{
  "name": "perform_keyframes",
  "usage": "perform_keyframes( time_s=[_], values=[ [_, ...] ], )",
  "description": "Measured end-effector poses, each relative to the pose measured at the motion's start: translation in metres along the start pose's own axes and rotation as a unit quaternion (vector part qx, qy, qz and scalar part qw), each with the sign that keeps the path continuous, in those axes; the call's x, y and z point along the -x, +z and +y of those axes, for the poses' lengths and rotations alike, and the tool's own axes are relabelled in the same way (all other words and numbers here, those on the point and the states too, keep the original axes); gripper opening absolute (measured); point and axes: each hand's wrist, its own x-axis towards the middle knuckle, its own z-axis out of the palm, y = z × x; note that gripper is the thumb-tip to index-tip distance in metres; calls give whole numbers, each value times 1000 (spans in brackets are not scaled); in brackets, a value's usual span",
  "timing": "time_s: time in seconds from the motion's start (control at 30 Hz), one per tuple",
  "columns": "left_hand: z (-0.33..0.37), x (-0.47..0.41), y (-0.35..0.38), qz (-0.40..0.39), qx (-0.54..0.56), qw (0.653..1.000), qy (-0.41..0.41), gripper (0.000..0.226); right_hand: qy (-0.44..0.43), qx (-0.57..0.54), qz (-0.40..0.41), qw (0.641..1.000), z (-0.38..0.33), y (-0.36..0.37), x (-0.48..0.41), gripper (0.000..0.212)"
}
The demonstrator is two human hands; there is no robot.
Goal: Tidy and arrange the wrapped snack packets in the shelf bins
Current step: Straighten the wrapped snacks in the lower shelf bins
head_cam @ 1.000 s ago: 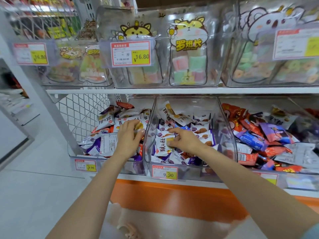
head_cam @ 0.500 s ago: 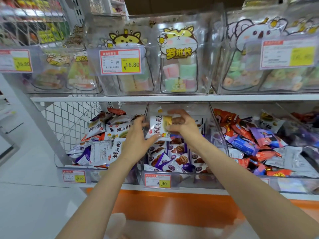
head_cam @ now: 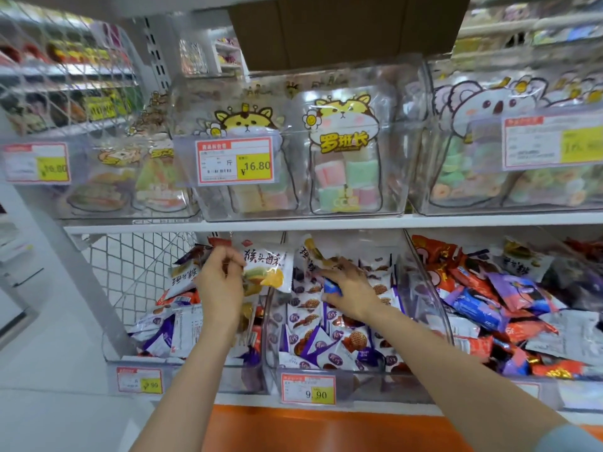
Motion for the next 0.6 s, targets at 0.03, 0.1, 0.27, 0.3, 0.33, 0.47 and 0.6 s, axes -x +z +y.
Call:
perform_keyframes(
  time_s=[0.03,0.1,0.27,0.3,0.33,0.47,0.6],
  values=[
    [0,-1,-1,8,-2,1000,-14,37,3,12,-15,1000,1,3,-1,55],
    [-2,-3,-4,21,-3,999,-32,37,4,10,-24,1000,1,5,-1,51],
    [-5,-1,-2,-4,-12,999,-35,26,-19,-43,18,999,-4,0,7,50],
    [-6,-1,-2,-8,-17,999,-34,25,-22,-56,29,998,-5,-3,9,53],
    [-6,-1,-2,-11,-17,999,-36,25,-25,-68,42,996,-7,-8,12,56],
    [-10,-1,-6,-13,-30,998,-48,27,-52,-109,120,985,-18,-28,20,54],
    [-12,0,-8,-25,-53,996,-67,33,-95,-124,149,976,-41,-35,23,45]
  ],
)
